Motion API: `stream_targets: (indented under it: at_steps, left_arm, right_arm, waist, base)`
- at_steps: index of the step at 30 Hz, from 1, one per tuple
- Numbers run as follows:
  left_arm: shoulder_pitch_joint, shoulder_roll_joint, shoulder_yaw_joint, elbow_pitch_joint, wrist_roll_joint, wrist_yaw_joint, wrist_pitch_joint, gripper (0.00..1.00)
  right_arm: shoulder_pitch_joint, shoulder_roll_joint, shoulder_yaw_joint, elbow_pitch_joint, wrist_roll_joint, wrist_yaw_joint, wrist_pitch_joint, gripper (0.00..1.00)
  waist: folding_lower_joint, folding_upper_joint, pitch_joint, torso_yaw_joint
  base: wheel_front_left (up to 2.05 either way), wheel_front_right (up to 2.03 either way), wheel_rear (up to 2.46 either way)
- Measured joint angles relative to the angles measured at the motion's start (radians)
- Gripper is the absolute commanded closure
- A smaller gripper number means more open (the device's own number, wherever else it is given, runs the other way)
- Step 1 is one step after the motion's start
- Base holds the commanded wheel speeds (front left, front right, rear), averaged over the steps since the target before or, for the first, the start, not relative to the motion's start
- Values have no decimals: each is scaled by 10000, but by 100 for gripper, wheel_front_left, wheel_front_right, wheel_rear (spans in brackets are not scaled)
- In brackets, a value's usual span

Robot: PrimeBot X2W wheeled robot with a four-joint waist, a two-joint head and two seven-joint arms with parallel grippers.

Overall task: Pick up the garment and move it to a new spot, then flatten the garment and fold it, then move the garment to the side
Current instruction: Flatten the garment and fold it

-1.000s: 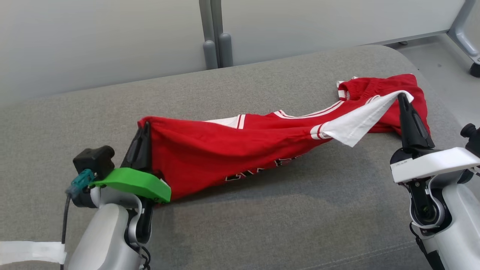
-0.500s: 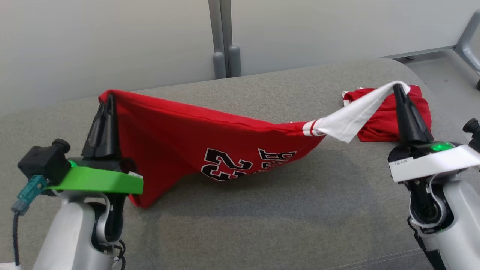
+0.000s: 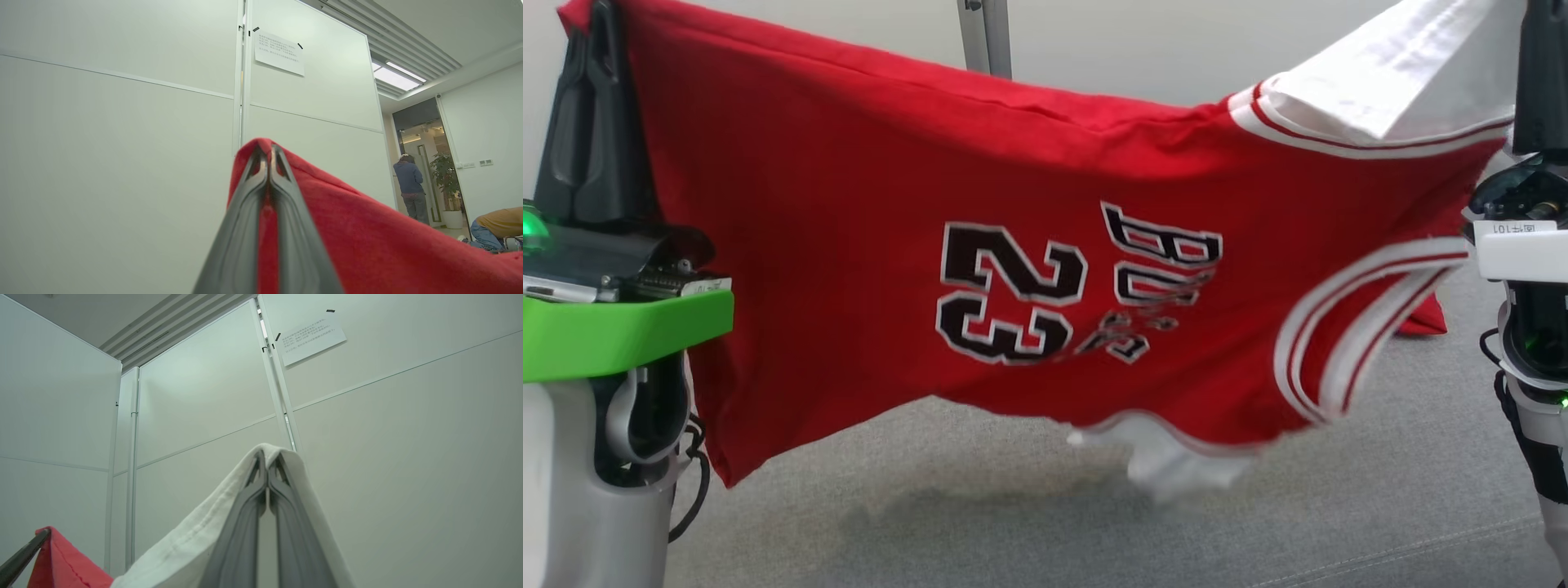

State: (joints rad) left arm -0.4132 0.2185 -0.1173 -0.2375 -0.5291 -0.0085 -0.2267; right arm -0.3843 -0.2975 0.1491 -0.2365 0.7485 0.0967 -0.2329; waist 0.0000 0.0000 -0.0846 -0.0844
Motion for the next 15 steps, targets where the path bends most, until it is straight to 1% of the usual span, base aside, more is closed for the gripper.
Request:
stream_targets:
  at_steps: [4,6,10,12,15]
  left_arm:
    - [7,73,61,-485,-188,4,341,100]
    - [104,59,54,-800,-324,17,548,100]
    - [523,-4,25,-1618,-685,207,1062,100]
    - [695,-65,-105,-1668,-867,299,1423,100]
    - [993,-88,-290,-1381,-1175,441,2092,100]
  right_arm:
    - [3,-96,25,-176,65,2,176,100]
    - [117,-92,111,-324,336,2,353,100]
    - [677,-90,123,-796,826,-29,755,100]
    - [872,-73,151,-773,1068,-182,1014,100]
    - [941,23,474,-334,1407,-301,1603,100]
  waist:
    - [0,0,-58,-51]
    - [0,0,-71,-73]
    - [0,0,20,-77]
    - [0,0,92,-55]
    - [0,0,236,-9]
  base:
    - [0,0,0]
    - [0,0,0]
    - [0,0,0]
    - [0,0,0]
    - [0,0,0]
